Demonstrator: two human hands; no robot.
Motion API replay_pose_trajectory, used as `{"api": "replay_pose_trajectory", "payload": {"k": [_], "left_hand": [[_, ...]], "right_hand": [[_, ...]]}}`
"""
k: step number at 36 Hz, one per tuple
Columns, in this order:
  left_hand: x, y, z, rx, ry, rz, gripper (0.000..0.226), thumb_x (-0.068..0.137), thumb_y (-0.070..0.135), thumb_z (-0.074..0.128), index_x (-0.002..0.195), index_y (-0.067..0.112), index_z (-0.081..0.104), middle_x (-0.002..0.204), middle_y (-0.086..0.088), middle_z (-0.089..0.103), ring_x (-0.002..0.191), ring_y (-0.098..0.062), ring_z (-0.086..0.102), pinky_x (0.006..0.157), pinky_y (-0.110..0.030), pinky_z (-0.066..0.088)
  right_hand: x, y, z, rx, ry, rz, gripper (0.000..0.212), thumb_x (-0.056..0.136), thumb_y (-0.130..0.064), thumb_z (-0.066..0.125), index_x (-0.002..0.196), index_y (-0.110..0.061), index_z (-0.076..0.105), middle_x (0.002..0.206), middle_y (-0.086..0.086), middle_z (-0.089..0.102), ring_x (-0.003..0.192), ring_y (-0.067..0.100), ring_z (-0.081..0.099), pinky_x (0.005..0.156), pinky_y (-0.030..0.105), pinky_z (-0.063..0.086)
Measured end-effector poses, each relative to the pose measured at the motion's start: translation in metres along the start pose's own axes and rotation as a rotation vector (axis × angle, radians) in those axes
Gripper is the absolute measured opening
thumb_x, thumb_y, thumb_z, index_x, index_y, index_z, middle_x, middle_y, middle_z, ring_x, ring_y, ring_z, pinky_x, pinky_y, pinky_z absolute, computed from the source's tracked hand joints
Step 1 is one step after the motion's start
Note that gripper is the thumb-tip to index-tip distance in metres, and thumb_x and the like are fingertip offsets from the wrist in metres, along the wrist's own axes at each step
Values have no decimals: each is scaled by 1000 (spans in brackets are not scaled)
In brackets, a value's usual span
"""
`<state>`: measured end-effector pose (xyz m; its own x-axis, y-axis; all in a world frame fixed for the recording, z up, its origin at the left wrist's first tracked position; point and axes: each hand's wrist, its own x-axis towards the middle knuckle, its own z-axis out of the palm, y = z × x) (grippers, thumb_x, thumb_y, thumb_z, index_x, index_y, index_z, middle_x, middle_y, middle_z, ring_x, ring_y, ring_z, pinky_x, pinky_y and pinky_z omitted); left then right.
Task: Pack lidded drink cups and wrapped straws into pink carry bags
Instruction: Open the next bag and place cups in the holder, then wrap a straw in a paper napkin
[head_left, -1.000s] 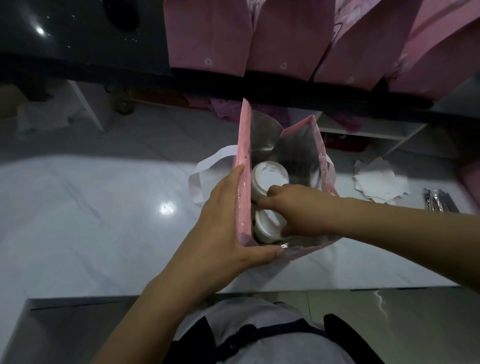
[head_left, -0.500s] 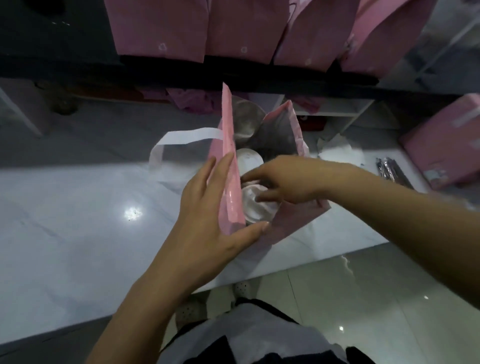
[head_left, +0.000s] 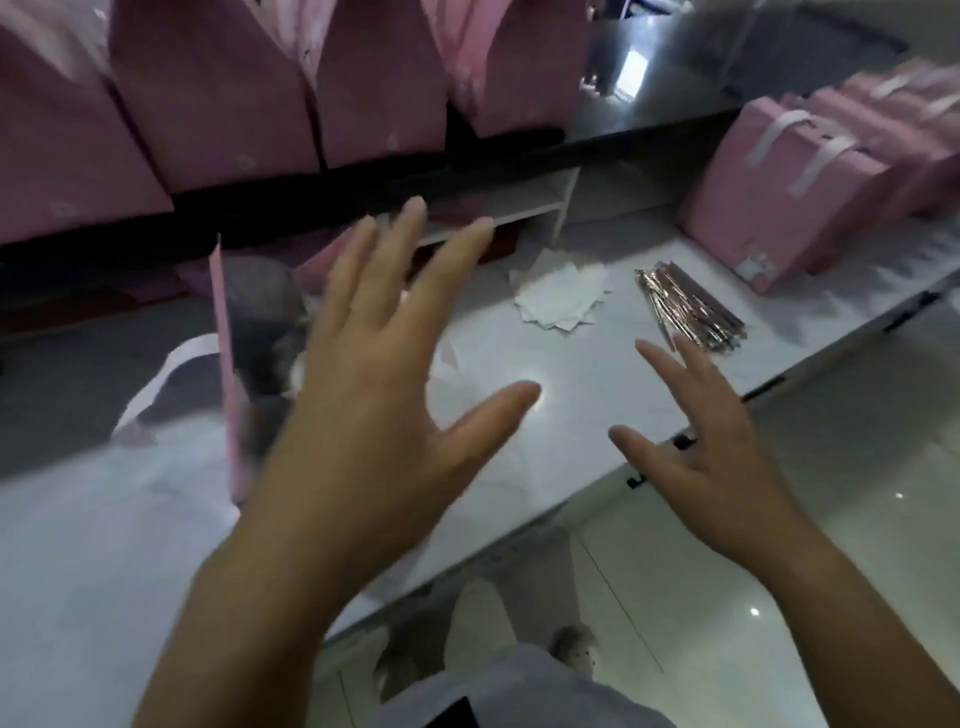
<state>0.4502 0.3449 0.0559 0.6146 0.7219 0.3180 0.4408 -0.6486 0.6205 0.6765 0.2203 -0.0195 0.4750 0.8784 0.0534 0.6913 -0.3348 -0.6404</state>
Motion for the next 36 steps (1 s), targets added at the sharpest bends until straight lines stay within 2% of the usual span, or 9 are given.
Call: {"api": "replay_pose_trajectory", "payload": {"k": [4, 7, 9, 14, 18, 25, 29, 32, 36], "left_hand": [[2, 40, 97, 15, -181, 36, 95, 80, 68, 58, 150, 55, -5, 157, 26, -28, 143, -1, -32, 109, -27, -15], [0, 39, 162, 144, -326, -19, 96, 78, 81, 40, 148, 53, -18, 157, 19, -34, 142, -8, -37, 119, -36, -13], [-3, 32, 200, 236, -440, -108, 99, 80, 80, 42, 148, 48, -23, 157, 14, -37, 142, -13, -39, 123, -42, -10], [-6, 23, 270, 298, -603, -326, 102, 86, 70, 54, 153, 42, -18, 161, 7, -30, 148, -20, -29, 123, -41, -7], [4, 30, 288, 225, -625, -431, 99, 86, 67, 57, 155, 42, -9, 164, 8, -21, 150, -19, -21, 123, -41, -3], [65, 13, 297, 194, -538, -540, 90, 88, 63, 57, 156, 40, 4, 167, 6, -6, 153, -21, -8, 123, -44, 6], [116, -15, 315, 200, -483, -602, 84, 90, 60, 57, 157, 35, 12, 167, 3, 4, 153, -22, 1, 123, -47, 12], [156, -41, 334, 118, -333, -669, 76, 92, 51, 61, 155, 28, 24, 164, -2, 19, 150, -25, 15, 121, -48, 20], [204, -85, 355, -18, -55, -878, 63, 88, 49, 64, 143, 25, 47, 148, -4, 47, 133, -30, 45, 111, -49, 39]], "right_hand": [[-22, 73, -9, -34, -65, 122, 75, 86, -59, 57, 150, -52, 18, 164, -20, -5, 150, 4, -11, 121, 45, 8], [-37, 113, -10, -20, -87, 160, 77, 85, -65, 51, 151, -50, 17, 165, -15, -6, 151, 6, -11, 123, 45, 9], [-42, 140, -12, -34, -142, 213, 80, 83, -70, 44, 153, -47, 13, 165, -12, -10, 151, 8, -14, 123, 45, 7], [-35, 204, -24, -104, -324, 185, 76, 88, -71, 41, 152, -51, 5, 160, -18, -24, 147, 6, -25, 123, 44, 2], [-13, 230, -39, -111, -376, 163, 75, 89, -70, 42, 152, -49, 7, 163, -15, -16, 149, 10, -21, 123, 44, 2], [27, 244, -43, 31, -302, 127, 73, 89, -64, 50, 151, -51, 13, 164, -16, -7, 150, 8, -16, 121, 40, 4], [38, 268, -34, 77, -309, 194, 79, 73, -82, 30, 145, -59, 8, 165, -12, -6, 151, 11, -12, 123, 44, 9], [55, 295, -43, 31, -342, 236, 77, 69, -85, 24, 141, -63, 6, 165, -10, -1, 152, 13, -6, 122, 43, 13], [98, 319, -72, 44, -310, 329, 76, 77, -79, 47, 145, -51, 28, 163, -8, 18, 150, 17, 13, 119, 45, 23]]}}
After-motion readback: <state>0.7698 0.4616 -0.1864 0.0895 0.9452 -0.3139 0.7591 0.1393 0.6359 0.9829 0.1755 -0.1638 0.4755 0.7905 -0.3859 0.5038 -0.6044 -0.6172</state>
